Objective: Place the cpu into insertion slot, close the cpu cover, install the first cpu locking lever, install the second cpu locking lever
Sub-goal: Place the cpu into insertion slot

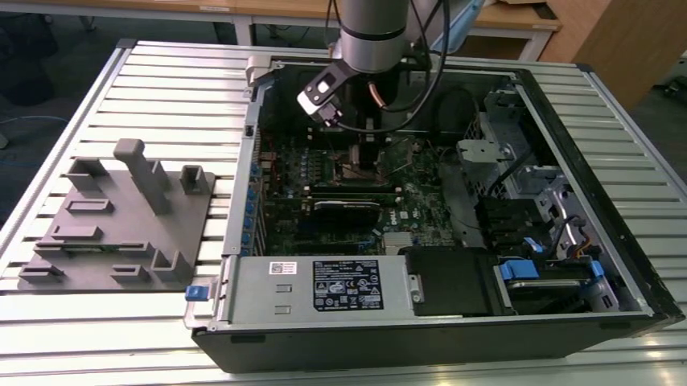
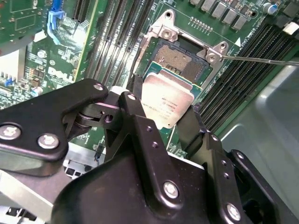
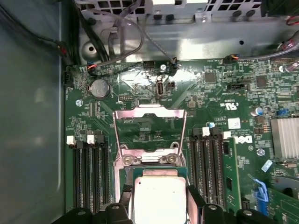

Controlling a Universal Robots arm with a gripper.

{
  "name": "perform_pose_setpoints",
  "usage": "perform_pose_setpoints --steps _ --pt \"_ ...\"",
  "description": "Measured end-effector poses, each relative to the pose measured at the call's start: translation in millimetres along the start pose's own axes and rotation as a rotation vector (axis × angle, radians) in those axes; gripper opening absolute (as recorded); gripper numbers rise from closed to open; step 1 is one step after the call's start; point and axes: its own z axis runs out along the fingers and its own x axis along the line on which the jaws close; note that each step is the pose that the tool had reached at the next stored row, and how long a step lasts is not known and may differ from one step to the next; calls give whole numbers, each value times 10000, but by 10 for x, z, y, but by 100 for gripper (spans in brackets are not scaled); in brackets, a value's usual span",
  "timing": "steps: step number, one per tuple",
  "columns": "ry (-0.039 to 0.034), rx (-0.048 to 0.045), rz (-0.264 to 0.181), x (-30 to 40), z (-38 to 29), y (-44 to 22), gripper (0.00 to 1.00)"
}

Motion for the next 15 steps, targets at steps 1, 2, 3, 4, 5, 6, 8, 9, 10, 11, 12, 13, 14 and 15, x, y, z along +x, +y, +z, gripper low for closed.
perform_pose_setpoints --steps 1,2,3,4,5,6,8,9,10,11,12,13,14,15 --pt "1 0 -21 2 9 0 54" --pt "3 1 -39 3 15 -1 54" --pt "2 1 -44 3 16 -2 54" --pt "2 1 -43 3 16 -2 54" --pt "2 1 -43 3 16 -2 54" --pt "2 2 -43 3 17 -2 54" --pt "3 1 -43 3 17 -2 54" --pt "3 1 -42 3 17 -2 54" --pt "3 1 -42 3 18 -2 54" --pt "4 0 -42 3 17 -2 54" --pt "3 1 -42 3 13 -1 54" --pt "4 0 -42 3 6 -1 54" --pt "4 0 -42 4 0 0 54" --pt "5 0 -43 4 0 0 54"
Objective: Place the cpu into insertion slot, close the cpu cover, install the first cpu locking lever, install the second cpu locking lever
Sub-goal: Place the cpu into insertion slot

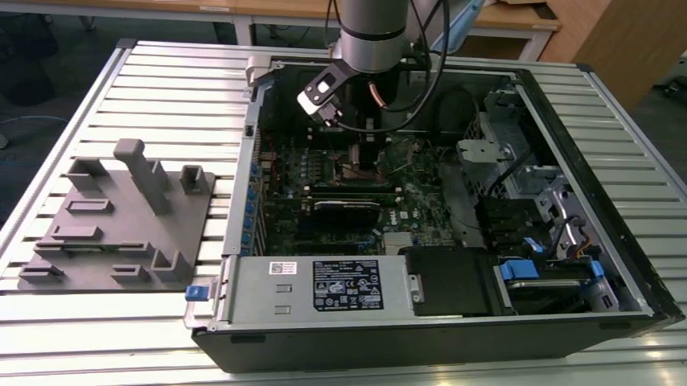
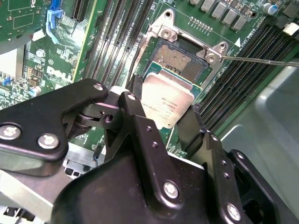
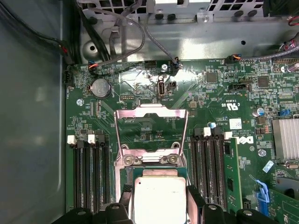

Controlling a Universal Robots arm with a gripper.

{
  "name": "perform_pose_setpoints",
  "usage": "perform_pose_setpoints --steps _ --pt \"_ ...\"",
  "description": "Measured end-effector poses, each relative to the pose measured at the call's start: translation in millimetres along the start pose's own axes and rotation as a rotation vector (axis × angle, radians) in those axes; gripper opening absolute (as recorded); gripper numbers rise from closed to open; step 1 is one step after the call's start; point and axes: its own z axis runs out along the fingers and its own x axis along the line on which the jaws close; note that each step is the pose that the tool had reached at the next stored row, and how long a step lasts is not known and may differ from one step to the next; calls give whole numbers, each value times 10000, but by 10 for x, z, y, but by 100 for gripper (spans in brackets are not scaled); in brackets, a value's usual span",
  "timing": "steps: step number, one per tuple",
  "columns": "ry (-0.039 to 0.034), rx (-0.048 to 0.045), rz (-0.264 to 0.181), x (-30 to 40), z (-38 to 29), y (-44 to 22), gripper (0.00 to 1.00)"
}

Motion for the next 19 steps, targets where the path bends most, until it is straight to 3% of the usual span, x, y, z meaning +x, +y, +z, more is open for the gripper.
perform_pose_setpoints --steps 19 --pt "12 1 -159 0 -3 0 54"
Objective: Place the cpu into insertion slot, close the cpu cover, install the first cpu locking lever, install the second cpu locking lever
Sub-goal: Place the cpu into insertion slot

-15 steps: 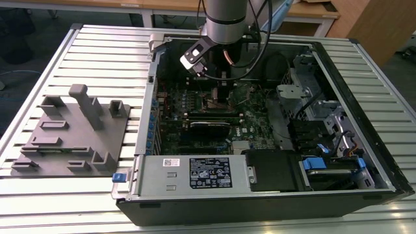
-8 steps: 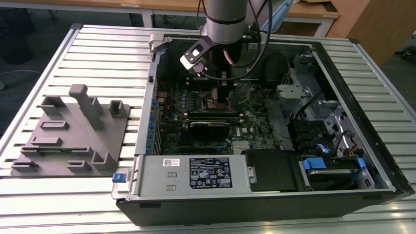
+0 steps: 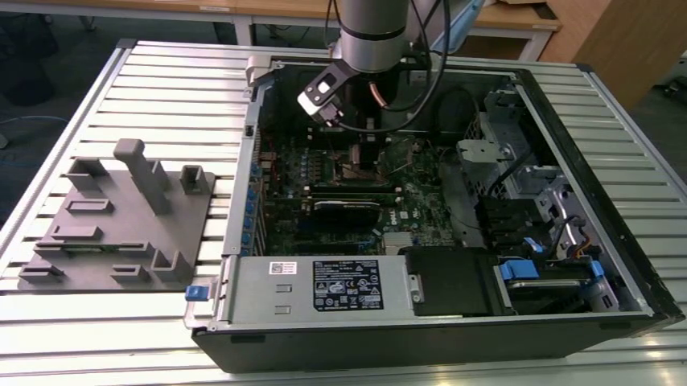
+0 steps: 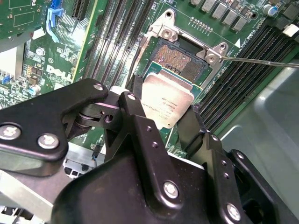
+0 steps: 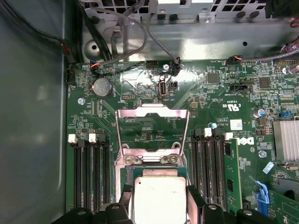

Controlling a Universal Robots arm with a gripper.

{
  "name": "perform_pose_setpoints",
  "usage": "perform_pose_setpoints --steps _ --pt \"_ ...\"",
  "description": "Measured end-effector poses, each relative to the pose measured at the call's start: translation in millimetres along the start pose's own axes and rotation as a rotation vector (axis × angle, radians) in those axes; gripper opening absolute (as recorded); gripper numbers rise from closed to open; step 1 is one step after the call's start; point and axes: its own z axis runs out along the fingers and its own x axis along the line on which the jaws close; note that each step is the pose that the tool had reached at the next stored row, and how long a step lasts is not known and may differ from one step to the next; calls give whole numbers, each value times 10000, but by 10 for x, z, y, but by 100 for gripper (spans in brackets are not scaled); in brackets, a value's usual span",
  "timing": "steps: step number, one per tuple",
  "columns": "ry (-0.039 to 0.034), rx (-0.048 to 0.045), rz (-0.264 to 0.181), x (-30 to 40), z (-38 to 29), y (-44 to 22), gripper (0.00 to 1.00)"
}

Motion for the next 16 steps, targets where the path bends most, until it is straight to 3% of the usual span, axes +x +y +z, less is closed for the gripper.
perform_pose_setpoints --steps 6,16 --pt "21 0 -247 -1 6 -2 54" --pt "32 0 -256 -1 25 -22 54"
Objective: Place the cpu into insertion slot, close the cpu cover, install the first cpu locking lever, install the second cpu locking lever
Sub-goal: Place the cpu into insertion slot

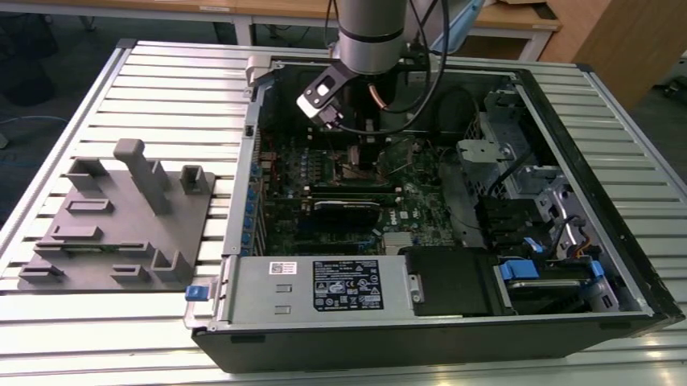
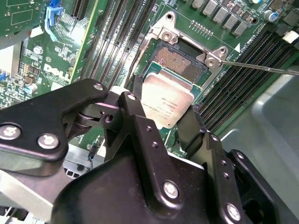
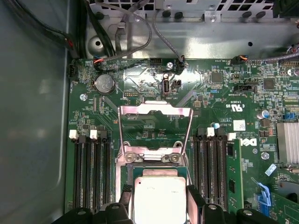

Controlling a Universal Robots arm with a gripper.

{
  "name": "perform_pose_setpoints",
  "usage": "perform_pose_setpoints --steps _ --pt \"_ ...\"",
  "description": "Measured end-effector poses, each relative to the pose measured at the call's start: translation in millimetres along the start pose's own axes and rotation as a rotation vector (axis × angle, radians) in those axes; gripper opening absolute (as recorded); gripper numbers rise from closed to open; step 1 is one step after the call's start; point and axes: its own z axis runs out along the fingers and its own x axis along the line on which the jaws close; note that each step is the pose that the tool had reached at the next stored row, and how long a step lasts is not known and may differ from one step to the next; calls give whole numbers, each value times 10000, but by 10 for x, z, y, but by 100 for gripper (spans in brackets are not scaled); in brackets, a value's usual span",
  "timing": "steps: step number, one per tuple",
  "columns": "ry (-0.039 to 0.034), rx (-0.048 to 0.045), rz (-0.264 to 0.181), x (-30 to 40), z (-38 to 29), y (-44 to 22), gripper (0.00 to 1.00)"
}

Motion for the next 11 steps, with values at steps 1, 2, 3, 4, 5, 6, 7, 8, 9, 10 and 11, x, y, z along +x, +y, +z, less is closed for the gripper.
perform_pose_setpoints --steps 1,2,3,4,5,6,7,8,9,10,11 --pt "24 0 -11 0 3 -3 54" --pt "48 0 -24 0 6 -5 54" --pt "48 0 -27 0 7 -5 54" --pt "48 1 -27 0 9 -5 54" --pt "50 0 -29 0 15 -6 54" --pt "48 1 -28 0 24 -9 54" --pt "48 1 -28 0 33 -12 54" --pt "49 1 -28 0 39 -13 54" --pt "47 2 -29 -1 40 -14 54" --pt "46 2 -29 -1 40 -14 54" --pt "47 2 -29 0 43 -14 54"
